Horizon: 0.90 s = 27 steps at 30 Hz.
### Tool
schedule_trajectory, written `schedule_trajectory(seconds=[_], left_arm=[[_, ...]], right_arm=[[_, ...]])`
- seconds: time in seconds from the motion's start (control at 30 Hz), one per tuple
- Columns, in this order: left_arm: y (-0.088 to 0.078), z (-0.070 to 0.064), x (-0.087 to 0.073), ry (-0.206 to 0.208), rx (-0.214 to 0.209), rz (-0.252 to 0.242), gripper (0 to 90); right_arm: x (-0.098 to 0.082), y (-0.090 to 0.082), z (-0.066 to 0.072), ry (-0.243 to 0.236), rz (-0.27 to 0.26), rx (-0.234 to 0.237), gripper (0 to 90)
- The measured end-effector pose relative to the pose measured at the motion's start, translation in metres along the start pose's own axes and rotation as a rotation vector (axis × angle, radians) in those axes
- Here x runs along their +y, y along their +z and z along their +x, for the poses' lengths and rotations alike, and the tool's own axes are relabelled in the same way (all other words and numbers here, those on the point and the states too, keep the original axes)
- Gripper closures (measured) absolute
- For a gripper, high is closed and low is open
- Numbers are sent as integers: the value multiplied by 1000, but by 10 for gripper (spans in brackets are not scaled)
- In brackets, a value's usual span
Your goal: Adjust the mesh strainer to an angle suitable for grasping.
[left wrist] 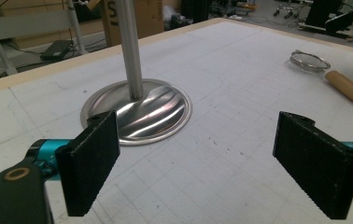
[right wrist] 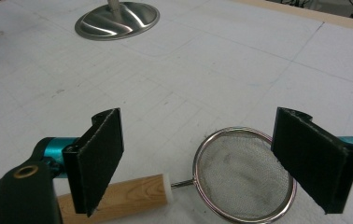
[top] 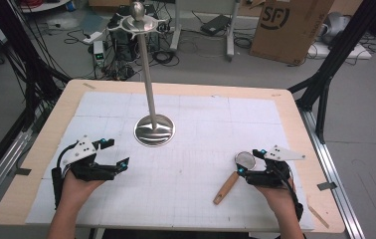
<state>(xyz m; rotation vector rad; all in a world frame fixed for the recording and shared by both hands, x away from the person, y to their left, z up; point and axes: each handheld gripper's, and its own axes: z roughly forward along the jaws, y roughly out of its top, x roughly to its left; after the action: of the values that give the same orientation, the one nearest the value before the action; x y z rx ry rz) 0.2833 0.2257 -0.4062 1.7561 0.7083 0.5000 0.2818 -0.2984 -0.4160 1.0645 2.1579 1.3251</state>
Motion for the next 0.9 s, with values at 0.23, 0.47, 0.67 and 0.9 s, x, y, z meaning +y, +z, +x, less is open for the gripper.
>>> schedule_trajectory(seconds=[0.23, 0.47, 0.67, 0.9], left_arm=[[1, -1, 0, 5, -7, 9, 154], [2, -3, 1, 19, -18, 8, 155], [1, -3, 2, 16, -14, 10, 156], [3, -4, 1, 18, -26, 14, 157]], right_arm=[[0, 0, 0, -1, 3, 12, 160], [-1, -5, 0, -4, -10, 45, 160], [-1, -7, -1, -19, -5, 54, 183], [-1, -7, 1, -33, 0, 94, 224]])
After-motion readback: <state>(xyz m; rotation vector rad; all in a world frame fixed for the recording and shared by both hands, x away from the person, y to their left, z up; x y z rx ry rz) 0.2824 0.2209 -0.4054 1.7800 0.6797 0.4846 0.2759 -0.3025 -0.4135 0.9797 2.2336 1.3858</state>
